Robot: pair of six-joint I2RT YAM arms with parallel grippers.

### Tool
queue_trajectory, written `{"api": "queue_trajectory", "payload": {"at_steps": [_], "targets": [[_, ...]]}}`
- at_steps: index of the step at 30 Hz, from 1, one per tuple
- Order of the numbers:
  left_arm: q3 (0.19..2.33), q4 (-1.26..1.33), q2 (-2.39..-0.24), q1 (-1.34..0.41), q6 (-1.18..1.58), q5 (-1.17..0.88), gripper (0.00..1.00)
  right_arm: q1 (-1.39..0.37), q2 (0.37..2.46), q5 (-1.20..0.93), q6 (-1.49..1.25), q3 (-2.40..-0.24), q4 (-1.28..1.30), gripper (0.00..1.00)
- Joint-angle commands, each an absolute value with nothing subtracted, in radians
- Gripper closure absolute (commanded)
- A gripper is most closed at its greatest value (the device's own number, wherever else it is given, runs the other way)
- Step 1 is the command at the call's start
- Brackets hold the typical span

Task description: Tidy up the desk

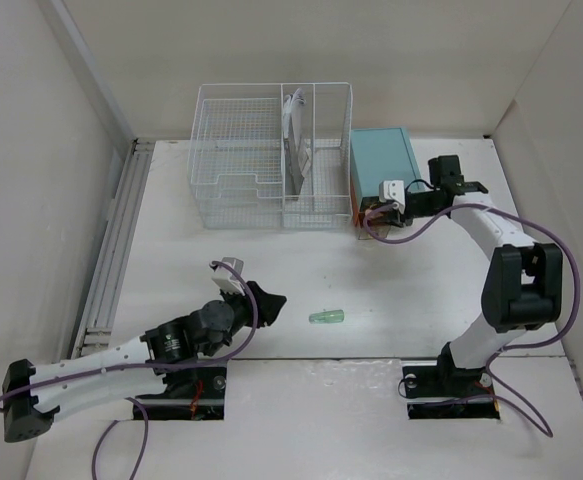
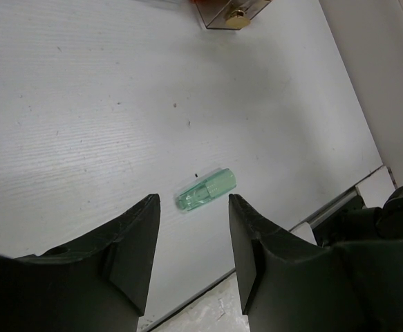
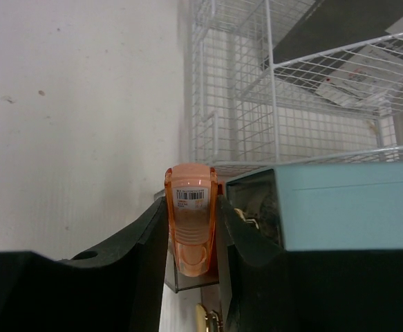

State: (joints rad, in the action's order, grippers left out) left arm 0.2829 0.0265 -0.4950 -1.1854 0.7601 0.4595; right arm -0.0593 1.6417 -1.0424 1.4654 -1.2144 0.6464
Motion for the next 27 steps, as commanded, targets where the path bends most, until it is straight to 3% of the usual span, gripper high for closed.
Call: {"api": "queue_trajectory", "payload": {"at_steps": [1, 27], "targets": [[0.285, 0.086, -0.494, -1.192, 0.747, 0.460, 0.59, -0.054, 1.601, -1.048, 1.413, -1.223, 0.546, 1.00], [0.294, 0.058, -0.485, -1.192, 0.747, 0.460, 0.59, -0.072, 1.709, -0.969, 1.535, -1.297, 0.702, 1.00]]}}
